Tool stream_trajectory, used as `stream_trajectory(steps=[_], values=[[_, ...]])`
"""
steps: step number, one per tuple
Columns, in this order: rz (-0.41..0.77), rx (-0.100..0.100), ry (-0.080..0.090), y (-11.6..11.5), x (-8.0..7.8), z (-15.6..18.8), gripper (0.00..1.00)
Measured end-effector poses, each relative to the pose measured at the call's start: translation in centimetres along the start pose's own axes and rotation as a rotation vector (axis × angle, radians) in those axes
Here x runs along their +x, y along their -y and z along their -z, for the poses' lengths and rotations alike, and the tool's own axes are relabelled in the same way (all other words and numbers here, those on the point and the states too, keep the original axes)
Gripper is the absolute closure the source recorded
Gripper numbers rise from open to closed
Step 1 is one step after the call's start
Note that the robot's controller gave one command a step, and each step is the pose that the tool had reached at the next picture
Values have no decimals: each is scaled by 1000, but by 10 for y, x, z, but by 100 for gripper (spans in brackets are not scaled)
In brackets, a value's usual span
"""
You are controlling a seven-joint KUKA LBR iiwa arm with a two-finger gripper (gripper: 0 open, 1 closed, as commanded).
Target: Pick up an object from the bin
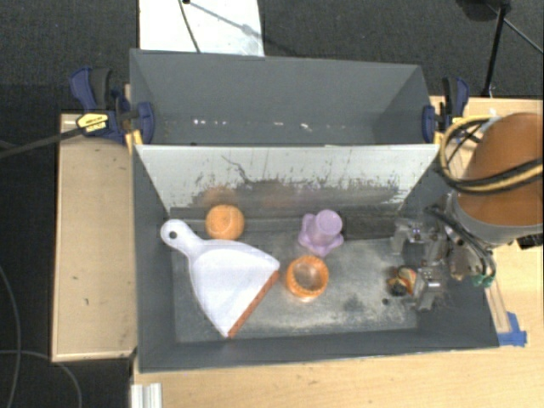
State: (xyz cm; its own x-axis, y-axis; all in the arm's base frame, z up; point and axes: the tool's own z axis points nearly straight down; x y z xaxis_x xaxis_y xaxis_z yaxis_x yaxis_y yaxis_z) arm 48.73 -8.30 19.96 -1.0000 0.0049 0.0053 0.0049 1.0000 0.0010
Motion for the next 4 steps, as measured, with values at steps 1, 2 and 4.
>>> stream_trajectory(steps=[1,2,4], values=[[4,1,8,0,-2,4,0],[92,3,13,31,-13,-57,0],[204,2,8,66,-31,-56,0]])
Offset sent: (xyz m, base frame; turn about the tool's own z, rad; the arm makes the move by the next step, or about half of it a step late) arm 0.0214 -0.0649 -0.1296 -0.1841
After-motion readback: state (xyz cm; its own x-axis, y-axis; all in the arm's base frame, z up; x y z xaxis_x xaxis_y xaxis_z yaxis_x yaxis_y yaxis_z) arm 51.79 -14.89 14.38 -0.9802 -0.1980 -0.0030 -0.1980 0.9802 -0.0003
